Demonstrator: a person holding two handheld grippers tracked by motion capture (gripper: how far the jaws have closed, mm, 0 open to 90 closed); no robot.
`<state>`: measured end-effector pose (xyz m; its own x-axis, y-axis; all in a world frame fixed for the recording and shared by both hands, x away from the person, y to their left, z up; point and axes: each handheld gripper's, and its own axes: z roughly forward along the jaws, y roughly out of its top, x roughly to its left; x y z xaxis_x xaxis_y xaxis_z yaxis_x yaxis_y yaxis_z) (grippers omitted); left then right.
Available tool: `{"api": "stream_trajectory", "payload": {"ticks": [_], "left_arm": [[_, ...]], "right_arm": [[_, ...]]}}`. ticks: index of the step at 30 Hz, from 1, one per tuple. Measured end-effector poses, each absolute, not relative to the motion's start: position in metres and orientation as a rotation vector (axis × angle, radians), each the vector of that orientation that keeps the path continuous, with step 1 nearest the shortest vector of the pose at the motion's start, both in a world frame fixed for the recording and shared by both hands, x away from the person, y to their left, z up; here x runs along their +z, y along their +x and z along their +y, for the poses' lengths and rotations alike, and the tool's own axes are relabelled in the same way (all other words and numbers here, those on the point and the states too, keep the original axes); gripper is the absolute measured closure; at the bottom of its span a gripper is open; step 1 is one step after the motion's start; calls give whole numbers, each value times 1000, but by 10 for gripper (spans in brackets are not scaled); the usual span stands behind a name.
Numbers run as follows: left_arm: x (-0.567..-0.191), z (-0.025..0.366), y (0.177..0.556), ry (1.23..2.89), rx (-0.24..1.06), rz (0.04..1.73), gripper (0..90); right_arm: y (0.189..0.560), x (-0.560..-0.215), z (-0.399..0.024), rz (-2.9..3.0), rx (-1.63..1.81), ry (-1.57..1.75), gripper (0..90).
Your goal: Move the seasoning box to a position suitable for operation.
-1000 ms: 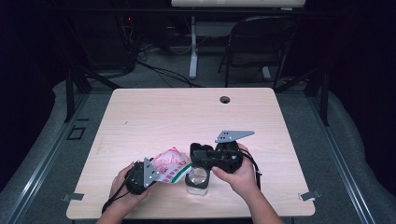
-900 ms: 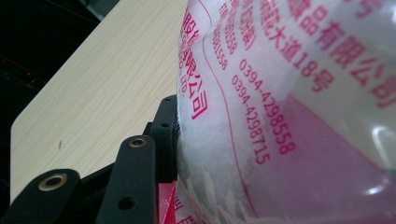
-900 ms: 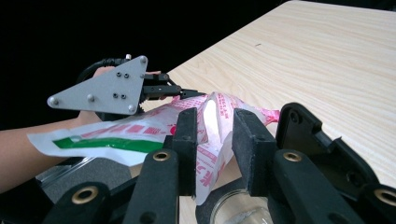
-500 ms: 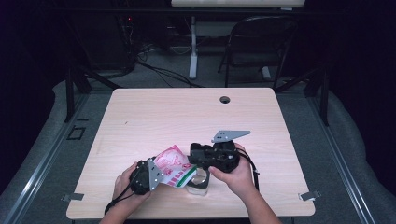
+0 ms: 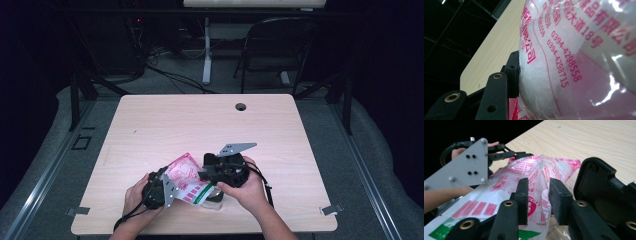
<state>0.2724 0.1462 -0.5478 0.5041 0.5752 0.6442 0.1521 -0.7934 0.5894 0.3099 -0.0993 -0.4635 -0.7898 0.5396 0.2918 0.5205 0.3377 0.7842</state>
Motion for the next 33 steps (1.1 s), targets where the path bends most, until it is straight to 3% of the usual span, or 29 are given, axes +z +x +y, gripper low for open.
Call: {"api": "stream_trajectory", "payload": {"ticks": [11, 33], "left_arm": [[-547, 144, 271, 2272, 1329, 546, 608], [-543, 139, 269, 2275, 1501, 444, 613]], "right_arm": [[308, -467, -96, 2564, 1452, 1002, 877], [306, -469, -104, 2576, 1460, 995, 900]]}}
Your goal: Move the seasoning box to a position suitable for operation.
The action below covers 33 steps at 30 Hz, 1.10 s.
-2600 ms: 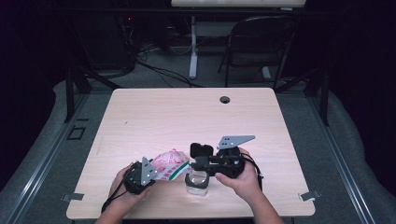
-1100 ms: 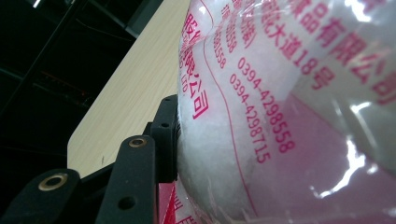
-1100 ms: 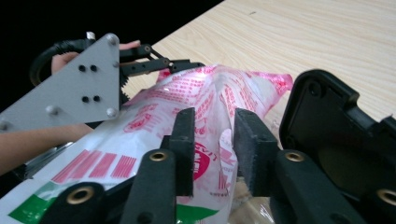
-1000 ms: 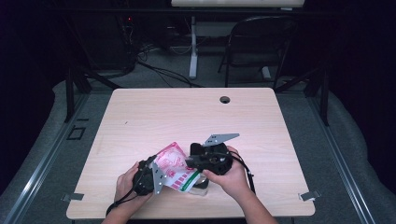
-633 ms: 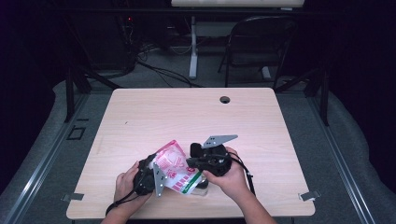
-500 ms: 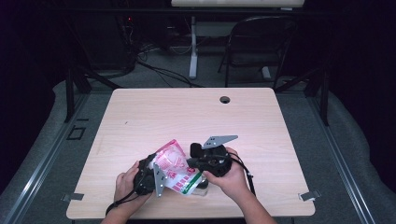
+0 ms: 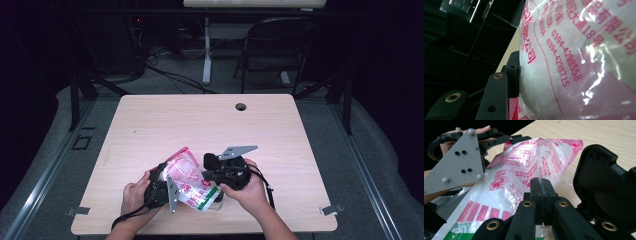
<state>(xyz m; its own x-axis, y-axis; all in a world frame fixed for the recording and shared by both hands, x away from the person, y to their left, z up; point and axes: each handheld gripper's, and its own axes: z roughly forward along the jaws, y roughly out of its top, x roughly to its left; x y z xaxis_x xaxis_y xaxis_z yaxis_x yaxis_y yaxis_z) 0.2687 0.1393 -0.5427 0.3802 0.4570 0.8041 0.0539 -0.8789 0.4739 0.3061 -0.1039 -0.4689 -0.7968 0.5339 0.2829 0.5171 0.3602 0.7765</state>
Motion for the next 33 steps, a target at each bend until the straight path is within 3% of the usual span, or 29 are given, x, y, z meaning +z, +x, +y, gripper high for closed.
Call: {"api": "stream_trajectory", "payload": {"ticks": [33], "left_arm": [[-530, 137, 270, 2304, 1654, 320, 616]], "right_arm": [[306, -472, -109, 2572, 1474, 1018, 900]]}}
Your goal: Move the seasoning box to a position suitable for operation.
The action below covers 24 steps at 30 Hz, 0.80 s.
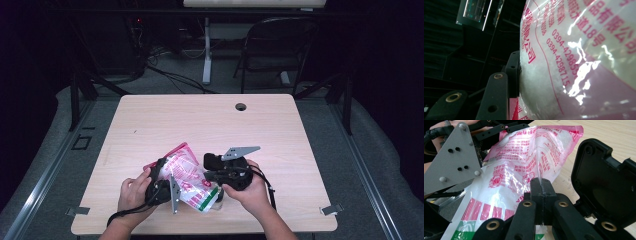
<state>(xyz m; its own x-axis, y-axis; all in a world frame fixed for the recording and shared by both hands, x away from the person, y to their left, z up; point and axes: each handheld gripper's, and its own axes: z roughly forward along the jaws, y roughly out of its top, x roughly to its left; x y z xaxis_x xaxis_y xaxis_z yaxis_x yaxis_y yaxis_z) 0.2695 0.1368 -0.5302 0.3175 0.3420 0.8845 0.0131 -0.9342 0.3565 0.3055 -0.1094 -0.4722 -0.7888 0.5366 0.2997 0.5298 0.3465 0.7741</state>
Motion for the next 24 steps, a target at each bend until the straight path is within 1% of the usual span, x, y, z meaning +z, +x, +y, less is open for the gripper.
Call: {"api": "stream_trajectory", "payload": {"ticks": [24], "left_arm": [[-519, 134, 267, 2313, 1748, 232, 618]], "right_arm": [[303, -475, -113, 2577, 1482, 1028, 900]]}}
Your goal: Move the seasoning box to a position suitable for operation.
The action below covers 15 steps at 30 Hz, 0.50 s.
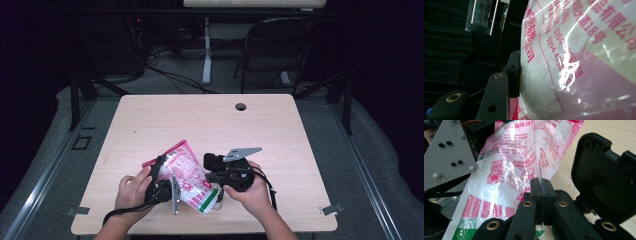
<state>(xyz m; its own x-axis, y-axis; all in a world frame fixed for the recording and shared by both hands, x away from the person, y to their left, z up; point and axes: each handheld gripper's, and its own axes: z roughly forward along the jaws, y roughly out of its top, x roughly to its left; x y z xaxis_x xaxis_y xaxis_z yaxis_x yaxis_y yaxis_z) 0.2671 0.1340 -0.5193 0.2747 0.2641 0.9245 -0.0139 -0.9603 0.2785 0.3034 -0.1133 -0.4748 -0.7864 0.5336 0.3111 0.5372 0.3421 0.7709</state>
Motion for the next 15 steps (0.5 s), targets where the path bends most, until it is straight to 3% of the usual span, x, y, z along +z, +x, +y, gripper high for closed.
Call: {"api": "stream_trajectory", "payload": {"ticks": [15], "left_arm": [[-515, 132, 266, 2310, 1803, 192, 620]], "right_arm": [[304, -477, -115, -2569, -1473, -1030, 900]]}}
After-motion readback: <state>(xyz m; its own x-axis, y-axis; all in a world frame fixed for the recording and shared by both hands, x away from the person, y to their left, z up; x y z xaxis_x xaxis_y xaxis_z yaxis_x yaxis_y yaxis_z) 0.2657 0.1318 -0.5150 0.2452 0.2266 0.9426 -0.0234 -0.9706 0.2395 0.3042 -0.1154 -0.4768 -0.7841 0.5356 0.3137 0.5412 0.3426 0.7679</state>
